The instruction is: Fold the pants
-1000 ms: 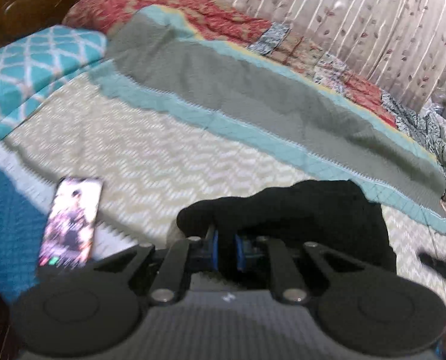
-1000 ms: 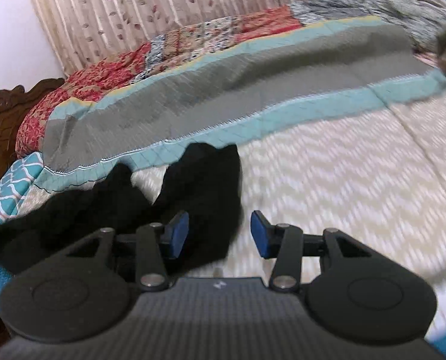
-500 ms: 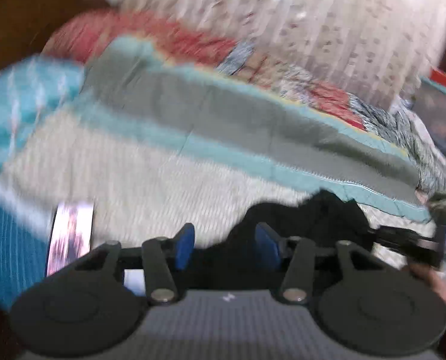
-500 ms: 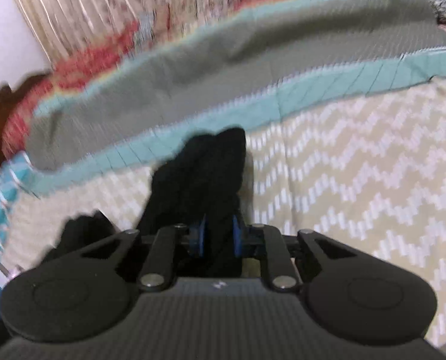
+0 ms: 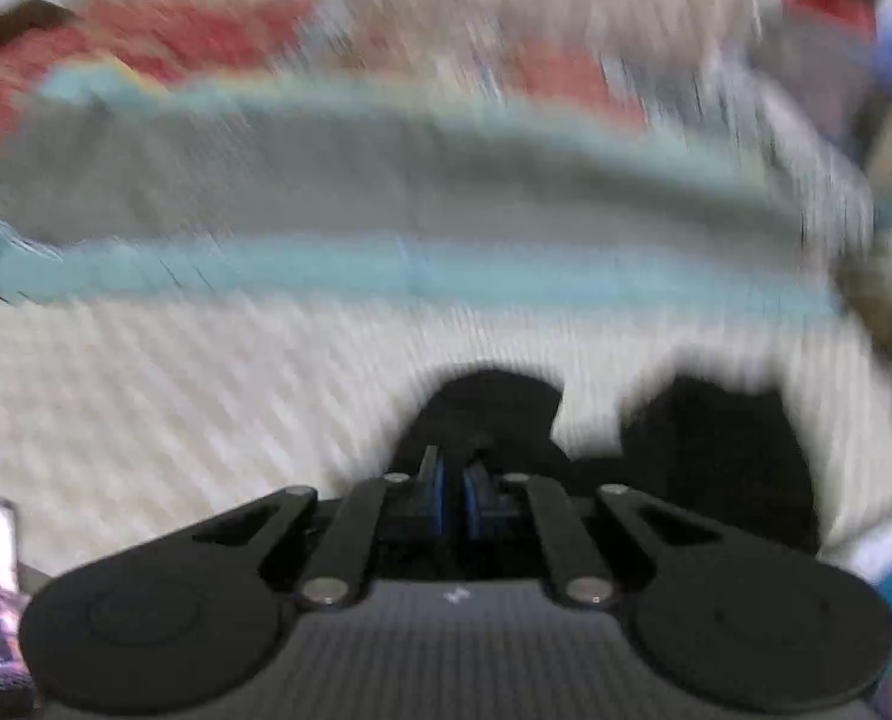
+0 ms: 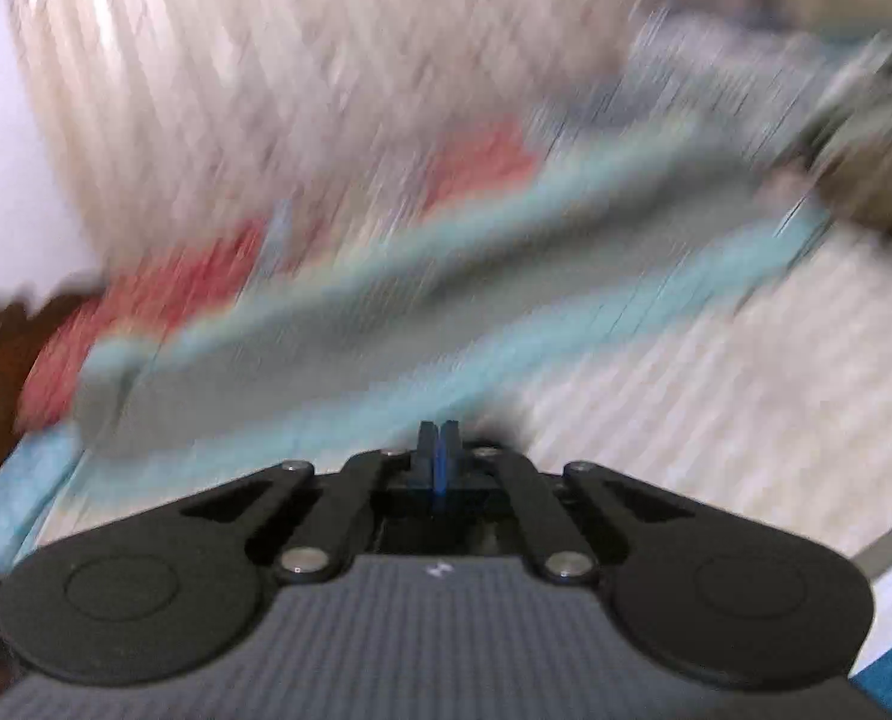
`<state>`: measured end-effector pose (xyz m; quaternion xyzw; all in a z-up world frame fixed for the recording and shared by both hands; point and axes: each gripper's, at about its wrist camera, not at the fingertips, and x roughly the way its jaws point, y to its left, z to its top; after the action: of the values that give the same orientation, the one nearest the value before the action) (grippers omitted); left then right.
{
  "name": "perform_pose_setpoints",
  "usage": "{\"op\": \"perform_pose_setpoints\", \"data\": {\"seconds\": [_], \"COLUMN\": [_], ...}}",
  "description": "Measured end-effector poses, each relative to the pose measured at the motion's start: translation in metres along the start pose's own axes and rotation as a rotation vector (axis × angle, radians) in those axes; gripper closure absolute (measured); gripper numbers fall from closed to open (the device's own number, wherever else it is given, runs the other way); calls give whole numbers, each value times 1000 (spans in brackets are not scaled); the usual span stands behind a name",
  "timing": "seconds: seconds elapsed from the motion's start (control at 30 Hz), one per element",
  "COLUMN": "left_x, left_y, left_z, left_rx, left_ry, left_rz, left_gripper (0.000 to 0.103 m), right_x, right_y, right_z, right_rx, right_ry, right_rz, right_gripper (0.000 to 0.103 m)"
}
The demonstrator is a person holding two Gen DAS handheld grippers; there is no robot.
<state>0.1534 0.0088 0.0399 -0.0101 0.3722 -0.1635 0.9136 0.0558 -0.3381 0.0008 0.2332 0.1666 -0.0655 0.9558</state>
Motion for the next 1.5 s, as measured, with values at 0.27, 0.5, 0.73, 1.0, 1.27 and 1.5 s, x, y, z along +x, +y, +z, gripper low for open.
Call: {"op": "perform_pose_setpoints", "data": {"seconds": [0.27, 0.5, 0.73, 1.0, 1.27, 1.5], "left_x": [-120, -133, -133, -100, 75, 35], "left_y": [111, 150, 126, 52, -33, 5], "left_z": [-21, -65, -52, -1, -51, -30], "left_rx": [-340, -438, -258, -53, 254, 32], "left_ry": [-206, -122, -106, -172, 278, 176], "left_rz": [78, 209, 180, 128, 110, 54], "left_gripper": [97, 97, 86, 54, 68, 94], "right_x": [-31, 57, 75, 102, 164, 140], "right_y": [-31, 29, 75, 7, -24, -12], "right_z": [49, -49, -48, -8, -30, -36], "right_rx": [-15, -34, -231, -129, 95, -19], "right_ry": [-64, 368, 329, 225, 408, 428], "right_rz": [-17, 201, 114, -86, -50, 15], "right_gripper": [95, 61, 60, 27, 26, 87]}}
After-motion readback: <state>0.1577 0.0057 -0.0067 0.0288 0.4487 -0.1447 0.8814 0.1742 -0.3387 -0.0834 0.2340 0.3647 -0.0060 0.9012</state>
